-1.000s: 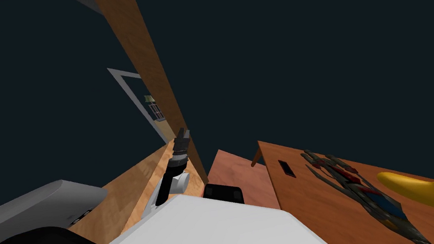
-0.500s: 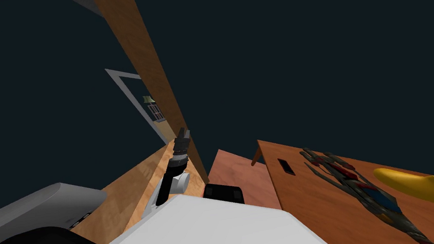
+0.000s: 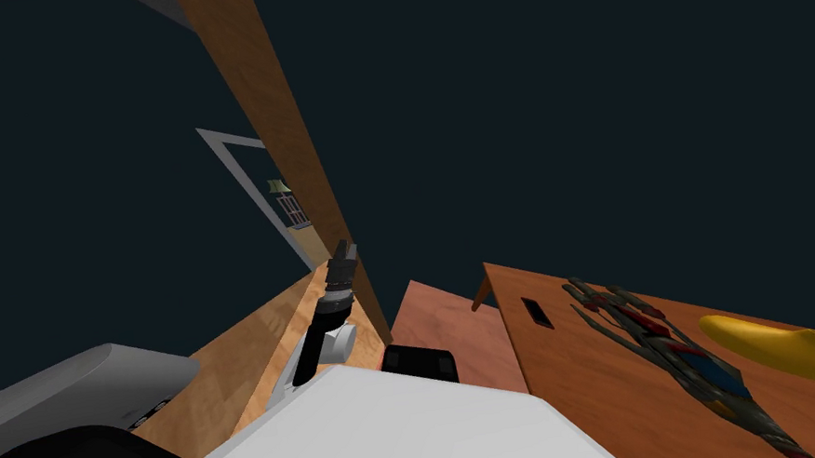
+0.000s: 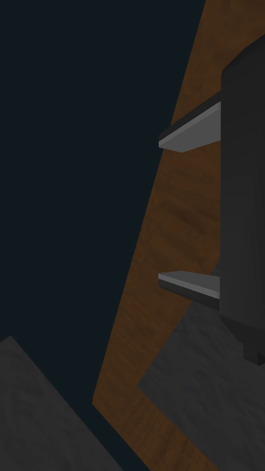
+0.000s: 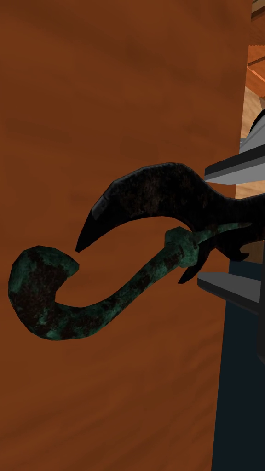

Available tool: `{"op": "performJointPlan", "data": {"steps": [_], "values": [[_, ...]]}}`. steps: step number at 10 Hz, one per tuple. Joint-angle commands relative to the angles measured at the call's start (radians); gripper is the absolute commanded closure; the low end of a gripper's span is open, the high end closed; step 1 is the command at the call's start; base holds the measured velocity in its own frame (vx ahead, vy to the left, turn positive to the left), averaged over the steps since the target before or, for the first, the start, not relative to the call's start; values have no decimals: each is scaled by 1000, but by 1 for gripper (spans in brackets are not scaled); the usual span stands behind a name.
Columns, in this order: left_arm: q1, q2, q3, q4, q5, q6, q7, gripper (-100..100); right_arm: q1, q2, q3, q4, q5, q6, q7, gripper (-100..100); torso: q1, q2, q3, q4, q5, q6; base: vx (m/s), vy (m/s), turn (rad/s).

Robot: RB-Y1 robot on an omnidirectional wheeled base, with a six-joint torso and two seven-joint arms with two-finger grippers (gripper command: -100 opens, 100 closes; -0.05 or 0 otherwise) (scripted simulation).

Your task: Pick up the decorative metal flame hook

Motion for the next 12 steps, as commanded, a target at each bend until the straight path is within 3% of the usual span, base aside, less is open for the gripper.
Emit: {"op": "performJointPlan", "data": {"steps": [1, 2, 5, 6, 7, 8, 11, 12], "values": [[0, 0, 0, 0, 0, 0, 0, 0, 42, -26, 31, -50, -12, 50, -30, 100, 0, 0, 0, 0, 0, 0, 28, -47, 86], [0, 0, 0, 0, 0, 0, 0, 0, 42, -26, 31, -55, -12, 57, -30, 100, -2, -1, 0, 0, 0, -1, 34, -67, 49], [0, 0, 0, 0, 0, 0, 0, 0, 116, -69, 86, -152, -26, 146, -84, 100, -3, -1, 0, 0, 0, -1, 22, -59, 33], [0, 0, 0, 0, 0, 0, 0, 0, 116, -69, 86, -164, -26, 151, -84, 100, -3, -1, -1, 0, 0, -1, 22, -39, 19], [0, 0, 0, 0, 0, 0, 0, 0, 141, -83, 104, -201, -31, 182, -101, 100, -1, -1, -1, 0, 0, -1, 26, -36, 30], [0, 0, 0, 0, 0, 0, 0, 0, 141, -83, 104, -201, -31, 182, -101, 100, -1, -1, -1, 0, 0, -1, 17, -26, 14], [0, 0, 0, 0, 0, 0, 0, 0, 214, -126, 159, -302, -45, 271, -155, 100, -1, -1, -1, 0, 0, -1, 24, -49, 38], [0, 0, 0, 0, 0, 0, 0, 0, 214, -126, 159, -310, -45, 275, -155, 100, -3, -1, -1, 0, 0, -1, 19, -54, 16]]}}
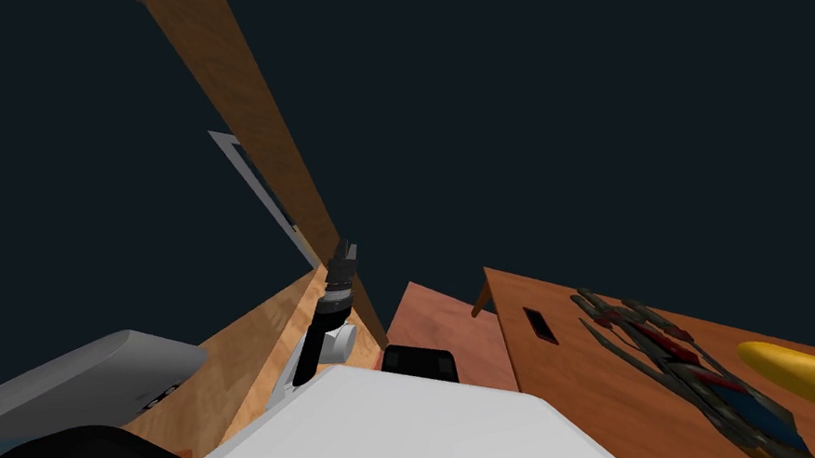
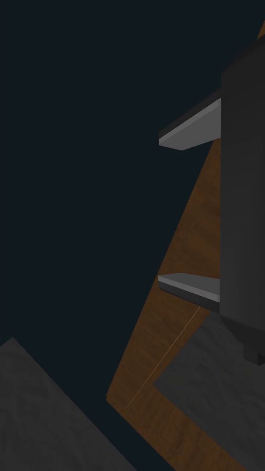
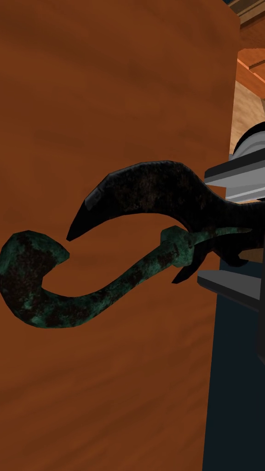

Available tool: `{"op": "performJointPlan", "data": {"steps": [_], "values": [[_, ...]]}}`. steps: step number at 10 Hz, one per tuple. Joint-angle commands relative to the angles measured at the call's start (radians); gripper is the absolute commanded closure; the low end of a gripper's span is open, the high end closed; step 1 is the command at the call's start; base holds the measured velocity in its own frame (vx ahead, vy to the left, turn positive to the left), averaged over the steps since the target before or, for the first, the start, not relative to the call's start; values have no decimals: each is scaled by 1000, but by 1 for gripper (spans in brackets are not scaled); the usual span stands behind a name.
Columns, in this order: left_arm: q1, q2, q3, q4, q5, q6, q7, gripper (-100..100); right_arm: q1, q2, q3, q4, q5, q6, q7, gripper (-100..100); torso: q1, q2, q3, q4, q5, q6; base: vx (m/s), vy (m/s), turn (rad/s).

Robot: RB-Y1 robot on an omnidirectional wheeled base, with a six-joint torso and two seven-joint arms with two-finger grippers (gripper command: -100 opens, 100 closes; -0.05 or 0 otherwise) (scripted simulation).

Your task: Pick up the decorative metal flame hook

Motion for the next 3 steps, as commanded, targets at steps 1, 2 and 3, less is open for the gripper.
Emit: {"op": "performJointPlan", "data": {"steps": [1, 2, 3], "values": [[0, 0, 0, 0, 0, 0, 0, 0, 33, -20, 19, -50, -7, 40, -21, 100, 0, 0, 0, 0, 0, 0, 21, -44, 28], [0, 0, 0, 0, 0, 0, 0, 0, 20, -9, 9, -27, -6, 20, -7, 100, 1, 0, 0, 0, 0, 0, 10, -21, 6], [0, 0, 0, 0, 0, 0, 0, 0, 23, -10, 11, -30, -7, 25, -8, 0, 2, 1, 0, 0, 0, 0, 0, 0, 0]]}}
